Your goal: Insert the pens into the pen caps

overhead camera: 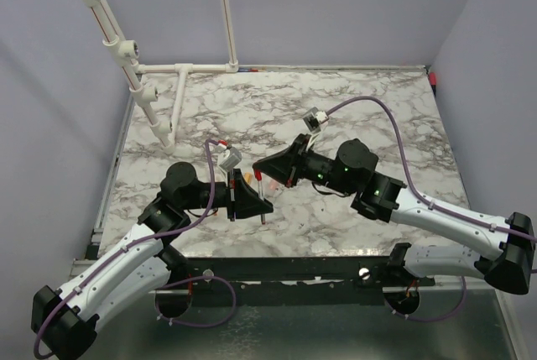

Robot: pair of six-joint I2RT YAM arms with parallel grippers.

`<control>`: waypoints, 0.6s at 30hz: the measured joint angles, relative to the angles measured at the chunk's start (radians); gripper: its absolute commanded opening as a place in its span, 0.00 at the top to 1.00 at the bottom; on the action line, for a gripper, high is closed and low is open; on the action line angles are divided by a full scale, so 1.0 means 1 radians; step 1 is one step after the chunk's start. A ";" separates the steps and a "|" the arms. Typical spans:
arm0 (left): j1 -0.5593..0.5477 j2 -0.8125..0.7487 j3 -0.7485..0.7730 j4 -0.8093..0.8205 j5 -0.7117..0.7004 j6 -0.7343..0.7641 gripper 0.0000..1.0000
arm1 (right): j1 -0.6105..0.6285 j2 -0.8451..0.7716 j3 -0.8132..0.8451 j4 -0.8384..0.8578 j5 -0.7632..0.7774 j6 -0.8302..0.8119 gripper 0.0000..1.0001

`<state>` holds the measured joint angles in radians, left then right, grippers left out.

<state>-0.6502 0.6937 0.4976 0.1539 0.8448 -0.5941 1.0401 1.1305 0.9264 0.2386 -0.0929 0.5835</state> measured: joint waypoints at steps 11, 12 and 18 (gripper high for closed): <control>-0.006 0.000 -0.001 -0.008 -0.002 0.000 1.00 | 0.015 -0.041 -0.045 0.010 0.023 0.011 0.99; -0.006 0.000 -0.001 -0.009 -0.004 0.001 1.00 | 0.015 -0.045 -0.050 0.011 0.023 0.013 0.99; -0.006 0.000 -0.001 -0.026 -0.023 0.012 1.00 | 0.018 -0.050 -0.062 0.013 0.022 0.019 0.73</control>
<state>-0.6567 0.6937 0.4965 0.1284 0.8219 -0.5819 1.0584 1.0809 0.8646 0.2516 -0.0711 0.6022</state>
